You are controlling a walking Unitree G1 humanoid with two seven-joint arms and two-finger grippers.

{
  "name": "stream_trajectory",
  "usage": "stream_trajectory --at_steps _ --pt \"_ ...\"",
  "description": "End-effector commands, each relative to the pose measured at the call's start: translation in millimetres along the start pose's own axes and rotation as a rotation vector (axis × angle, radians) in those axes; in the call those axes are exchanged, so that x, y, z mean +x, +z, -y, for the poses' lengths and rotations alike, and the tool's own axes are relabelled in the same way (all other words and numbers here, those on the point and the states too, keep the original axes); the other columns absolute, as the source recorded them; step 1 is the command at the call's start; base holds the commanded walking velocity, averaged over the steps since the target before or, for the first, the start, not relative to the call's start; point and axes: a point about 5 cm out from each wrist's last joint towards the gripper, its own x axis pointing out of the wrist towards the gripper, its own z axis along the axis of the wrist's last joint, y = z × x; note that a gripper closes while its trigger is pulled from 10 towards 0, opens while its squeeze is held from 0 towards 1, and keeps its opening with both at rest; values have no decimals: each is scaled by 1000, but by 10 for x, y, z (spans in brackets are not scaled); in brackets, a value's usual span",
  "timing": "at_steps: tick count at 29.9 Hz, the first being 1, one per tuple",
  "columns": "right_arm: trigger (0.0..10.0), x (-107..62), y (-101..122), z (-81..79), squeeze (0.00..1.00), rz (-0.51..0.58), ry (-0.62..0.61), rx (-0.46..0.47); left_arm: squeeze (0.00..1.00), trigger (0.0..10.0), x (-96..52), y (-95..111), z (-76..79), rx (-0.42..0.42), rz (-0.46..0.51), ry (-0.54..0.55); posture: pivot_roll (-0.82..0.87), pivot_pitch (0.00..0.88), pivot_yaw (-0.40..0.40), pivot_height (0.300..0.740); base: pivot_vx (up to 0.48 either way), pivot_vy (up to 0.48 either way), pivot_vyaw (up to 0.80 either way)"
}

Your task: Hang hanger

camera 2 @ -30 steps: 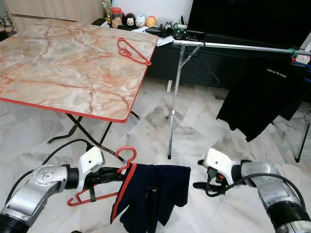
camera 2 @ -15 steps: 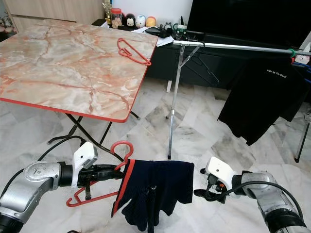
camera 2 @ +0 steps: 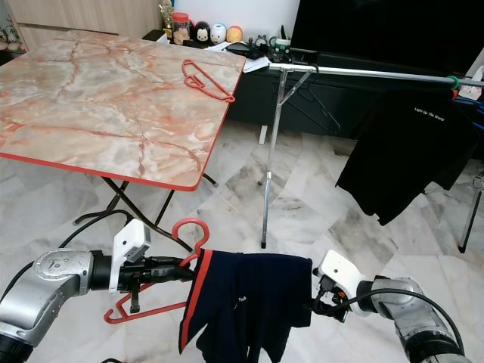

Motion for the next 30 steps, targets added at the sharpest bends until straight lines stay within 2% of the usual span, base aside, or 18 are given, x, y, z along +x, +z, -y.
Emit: stream_trajectory --at_steps 1,9,13,14,15,16,30 --pt "10000 -5 -64 -10 0 -5 -12 39 0 0 9 181 -5 45 64 -23 -33 0 -59 740 0 0 0" --pt "10000 88 -165 -115 0 21 -9 139 0 0 30 201 15 41 77 -34 -26 0 -57 740 0 0 0" --pt "10000 104 -163 -123 0 40 -13 161 0 0 31 209 15 40 80 -35 -25 0 -58 740 0 0 0" --pt "7922 108 -160 -122 0 44 -17 164 0 0 32 211 14 40 81 -36 -24 0 -58 740 0 0 0" --pt "3608 118 -158 -121 0 47 -25 172 0 0 34 215 13 40 82 -36 -24 0 -58 740 0 0 0" --pt "0 133 -148 -120 0 57 -36 185 0 0 40 223 12 40 86 -37 -24 0 -59 740 0 0 0" --pt "0 178 -116 -131 0 93 -48 210 0 0 46 234 3 37 93 -33 -21 0 -58 740 0 0 0"
